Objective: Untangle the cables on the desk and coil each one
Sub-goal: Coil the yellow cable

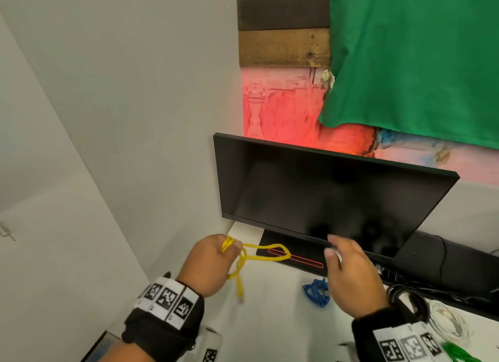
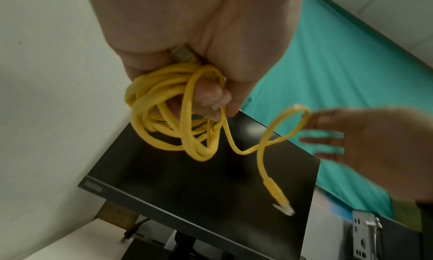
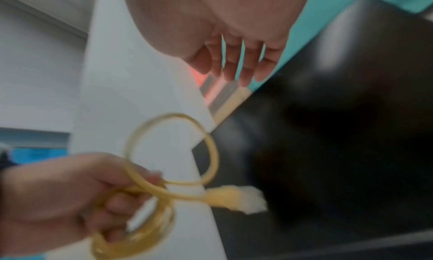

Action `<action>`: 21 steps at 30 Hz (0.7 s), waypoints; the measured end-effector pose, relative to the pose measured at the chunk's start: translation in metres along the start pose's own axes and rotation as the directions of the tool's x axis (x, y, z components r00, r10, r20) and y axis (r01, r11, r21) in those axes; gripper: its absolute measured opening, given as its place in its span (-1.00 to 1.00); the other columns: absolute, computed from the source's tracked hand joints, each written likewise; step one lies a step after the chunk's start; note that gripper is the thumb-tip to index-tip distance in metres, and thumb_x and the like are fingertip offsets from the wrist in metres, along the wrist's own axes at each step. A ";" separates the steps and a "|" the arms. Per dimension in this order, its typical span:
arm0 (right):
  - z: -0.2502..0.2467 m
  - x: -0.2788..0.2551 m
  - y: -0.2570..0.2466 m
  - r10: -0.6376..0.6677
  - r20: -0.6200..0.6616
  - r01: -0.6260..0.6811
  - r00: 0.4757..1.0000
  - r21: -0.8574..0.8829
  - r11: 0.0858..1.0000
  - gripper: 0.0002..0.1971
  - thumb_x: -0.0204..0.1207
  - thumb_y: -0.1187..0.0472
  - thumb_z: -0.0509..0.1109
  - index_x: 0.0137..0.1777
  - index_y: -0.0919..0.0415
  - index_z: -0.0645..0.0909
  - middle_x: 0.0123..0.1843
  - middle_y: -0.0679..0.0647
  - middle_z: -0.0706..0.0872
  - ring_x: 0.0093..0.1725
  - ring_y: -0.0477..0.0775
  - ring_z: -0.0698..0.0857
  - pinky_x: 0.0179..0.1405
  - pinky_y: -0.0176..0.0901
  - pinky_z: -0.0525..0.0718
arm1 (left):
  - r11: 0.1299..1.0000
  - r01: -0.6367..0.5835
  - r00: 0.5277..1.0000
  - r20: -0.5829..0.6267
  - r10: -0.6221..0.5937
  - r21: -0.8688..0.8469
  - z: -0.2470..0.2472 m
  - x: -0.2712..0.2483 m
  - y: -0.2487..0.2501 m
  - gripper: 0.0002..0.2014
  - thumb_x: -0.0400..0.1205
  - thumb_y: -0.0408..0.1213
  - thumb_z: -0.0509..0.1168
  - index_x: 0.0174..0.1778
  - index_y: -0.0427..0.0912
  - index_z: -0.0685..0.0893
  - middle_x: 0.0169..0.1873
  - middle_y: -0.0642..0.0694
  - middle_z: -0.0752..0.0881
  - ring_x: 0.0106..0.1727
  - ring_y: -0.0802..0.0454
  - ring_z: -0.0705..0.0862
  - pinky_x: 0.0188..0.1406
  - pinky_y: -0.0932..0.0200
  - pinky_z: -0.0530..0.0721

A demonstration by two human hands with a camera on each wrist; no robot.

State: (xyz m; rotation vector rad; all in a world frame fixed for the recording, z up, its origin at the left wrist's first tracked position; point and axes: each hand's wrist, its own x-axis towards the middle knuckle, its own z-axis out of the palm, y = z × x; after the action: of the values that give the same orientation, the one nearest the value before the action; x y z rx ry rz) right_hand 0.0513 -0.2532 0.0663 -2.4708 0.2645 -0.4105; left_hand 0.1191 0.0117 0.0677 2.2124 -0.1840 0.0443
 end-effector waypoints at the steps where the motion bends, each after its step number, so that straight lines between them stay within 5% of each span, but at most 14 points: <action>1: -0.003 -0.005 -0.015 -0.082 -0.150 0.101 0.985 0.120 0.988 -0.67 0.71 0.18 0.19 0.42 0.12 0.57 0.32 -0.03 0.61 0.33 0.07 0.62 0.34 0.01 0.59 | 0.998 -0.015 1.000 0.011 0.014 0.064 0.003 -0.002 0.003 -0.61 0.66 -0.02 0.29 -0.45 -0.10 0.51 -0.59 0.05 0.48 -0.48 0.05 0.49 -0.36 0.11 0.49; 4: -0.015 -0.023 -0.062 -0.352 -0.359 0.444 0.865 0.218 0.869 -0.74 0.61 0.15 0.22 0.21 0.08 0.66 0.13 -0.21 0.60 0.16 -0.14 0.62 0.17 -0.27 0.58 | 0.978 -0.070 0.997 0.041 0.064 0.198 0.010 -0.008 0.014 -0.62 0.68 0.03 0.23 -0.43 -0.05 0.46 -0.50 0.00 0.55 -0.39 0.03 0.56 -0.33 0.13 0.48; 6: -0.016 -0.032 -0.084 -0.510 -0.154 0.532 0.846 0.185 0.826 -0.72 0.56 0.08 0.21 0.17 0.02 0.67 0.10 -0.21 0.65 0.14 -0.17 0.61 0.14 -0.29 0.58 | 0.968 -0.095 0.995 0.056 0.085 0.233 0.011 -0.011 0.020 -0.64 0.69 0.01 0.21 -0.40 -0.04 0.47 -0.46 -0.02 0.60 -0.37 0.01 0.58 -0.32 0.10 0.52; 8: -0.010 -0.031 -0.096 -0.494 0.243 0.503 0.835 0.025 0.864 -0.63 0.57 0.04 0.17 0.35 -0.12 0.58 0.28 -0.23 0.61 0.30 -0.13 0.52 0.34 -0.18 0.46 | 0.979 -0.096 0.994 0.070 0.085 0.177 0.010 -0.010 0.022 -0.64 0.68 -0.02 0.24 -0.44 -0.03 0.45 -0.50 0.01 0.57 -0.42 0.04 0.54 -0.33 0.09 0.53; 10: -0.006 -0.024 -0.091 -0.343 0.445 0.467 0.827 -0.207 0.859 -0.64 0.62 -0.11 0.18 0.39 -0.16 0.52 0.32 -0.20 0.60 0.32 -0.05 0.50 0.37 -0.08 0.42 | 0.996 -0.067 0.995 0.074 0.063 0.060 0.006 -0.009 0.020 -0.59 0.66 -0.02 0.28 -0.50 -0.02 0.43 -0.58 0.04 0.50 -0.50 0.09 0.47 -0.40 0.12 0.47; 12: -0.006 -0.015 -0.080 -0.211 0.542 0.401 0.814 -0.261 0.878 -0.58 0.53 -0.38 0.20 0.02 -0.09 0.66 0.01 -0.11 0.71 0.13 0.01 0.58 0.21 0.02 0.56 | 0.999 -0.029 0.995 0.091 0.032 -0.029 0.000 -0.008 0.015 -0.57 0.65 -0.03 0.31 -0.55 -0.01 0.45 -0.63 0.07 0.46 -0.56 0.15 0.42 -0.43 0.16 0.41; 14: -0.008 -0.009 -0.062 -0.184 0.588 0.296 0.788 -0.101 0.950 -0.28 0.35 -0.61 0.12 -0.35 0.08 0.66 -0.28 0.02 0.71 -0.07 0.01 0.67 0.04 0.08 0.66 | 0.995 0.016 0.997 0.083 -0.008 -0.098 -0.009 -0.007 0.008 -0.57 0.63 -0.02 0.33 -0.55 -0.05 0.46 -0.63 0.07 0.45 -0.56 0.13 0.39 -0.43 0.16 0.38; 18: -0.019 -0.002 -0.036 -0.126 0.548 0.010 0.827 0.211 0.978 0.05 0.21 -0.76 -0.30 -0.55 0.10 0.72 -0.22 -0.26 0.80 0.03 -0.36 0.71 0.30 -0.09 0.51 | 0.916 0.151 0.984 0.148 -0.102 -0.373 -0.020 -0.007 0.000 -0.66 0.45 0.00 0.34 -0.56 -0.09 0.53 -0.64 -0.09 0.44 -0.58 -0.01 0.34 -0.48 0.17 0.33; 21: -0.021 0.000 -0.031 -0.222 0.407 0.169 0.886 0.161 0.972 -0.32 0.50 -0.49 0.16 -0.60 -0.01 0.66 0.04 -0.35 0.70 0.14 -0.28 0.62 0.27 -0.01 0.56 | 0.855 0.200 0.966 0.244 -0.090 -0.478 -0.017 -0.012 0.003 -0.66 0.50 -0.08 0.38 -0.53 -0.16 0.55 -0.65 -0.10 0.42 -0.63 0.01 0.34 -0.52 0.21 0.38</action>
State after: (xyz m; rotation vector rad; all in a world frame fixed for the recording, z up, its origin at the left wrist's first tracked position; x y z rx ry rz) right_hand 0.0463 -0.2402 0.1005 -2.3978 -0.1883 0.0378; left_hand 0.1076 0.0248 0.0790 1.6975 -0.1265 -0.2983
